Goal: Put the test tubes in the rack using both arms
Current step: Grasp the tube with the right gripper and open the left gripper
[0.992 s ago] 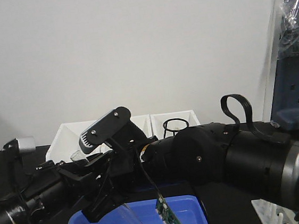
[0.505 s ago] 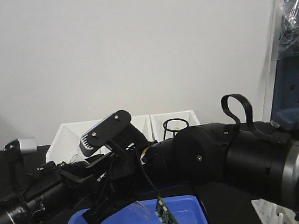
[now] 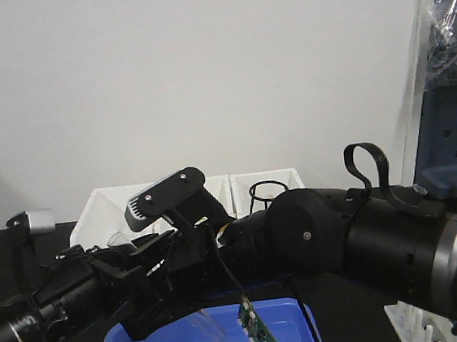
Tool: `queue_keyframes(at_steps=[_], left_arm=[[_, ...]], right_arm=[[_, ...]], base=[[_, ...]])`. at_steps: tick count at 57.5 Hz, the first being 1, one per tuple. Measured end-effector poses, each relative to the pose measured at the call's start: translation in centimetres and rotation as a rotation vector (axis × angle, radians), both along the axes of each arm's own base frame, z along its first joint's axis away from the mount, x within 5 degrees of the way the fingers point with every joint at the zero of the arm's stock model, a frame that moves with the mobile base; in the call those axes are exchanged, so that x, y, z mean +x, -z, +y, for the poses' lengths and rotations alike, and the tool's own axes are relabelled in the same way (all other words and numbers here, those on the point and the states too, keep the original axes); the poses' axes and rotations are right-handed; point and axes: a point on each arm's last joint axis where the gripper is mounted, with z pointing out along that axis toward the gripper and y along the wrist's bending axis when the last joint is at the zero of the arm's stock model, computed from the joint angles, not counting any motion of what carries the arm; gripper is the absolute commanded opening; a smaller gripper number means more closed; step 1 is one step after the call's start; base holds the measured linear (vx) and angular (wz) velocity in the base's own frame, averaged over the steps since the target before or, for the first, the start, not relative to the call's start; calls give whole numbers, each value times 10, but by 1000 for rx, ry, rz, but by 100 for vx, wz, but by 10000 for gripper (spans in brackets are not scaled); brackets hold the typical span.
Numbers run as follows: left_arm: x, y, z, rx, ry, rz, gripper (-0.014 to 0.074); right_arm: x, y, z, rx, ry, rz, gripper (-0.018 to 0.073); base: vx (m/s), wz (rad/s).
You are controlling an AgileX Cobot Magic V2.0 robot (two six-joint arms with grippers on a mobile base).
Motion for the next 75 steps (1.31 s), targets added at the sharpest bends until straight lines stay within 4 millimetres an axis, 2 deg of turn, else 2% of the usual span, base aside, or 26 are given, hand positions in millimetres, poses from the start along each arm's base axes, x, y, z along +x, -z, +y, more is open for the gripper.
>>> queue_keyframes(at_steps=[8, 22, 28, 75], left_arm=[[1, -2, 1, -27, -18, 9, 85], [4, -4, 4, -86, -60, 31, 318], [4, -4, 4, -93, -64, 33, 374], [7, -9, 7, -130, -108, -1, 407]], right_arm=[[-2, -1, 2, 28, 4, 26, -12], [0, -3, 3, 57, 18, 14, -12], [0, -4, 3, 66, 23, 9, -12], [5, -3, 2, 61, 45, -41, -12]], base=[[0, 0], [0, 0], [0, 0], [0, 0]])
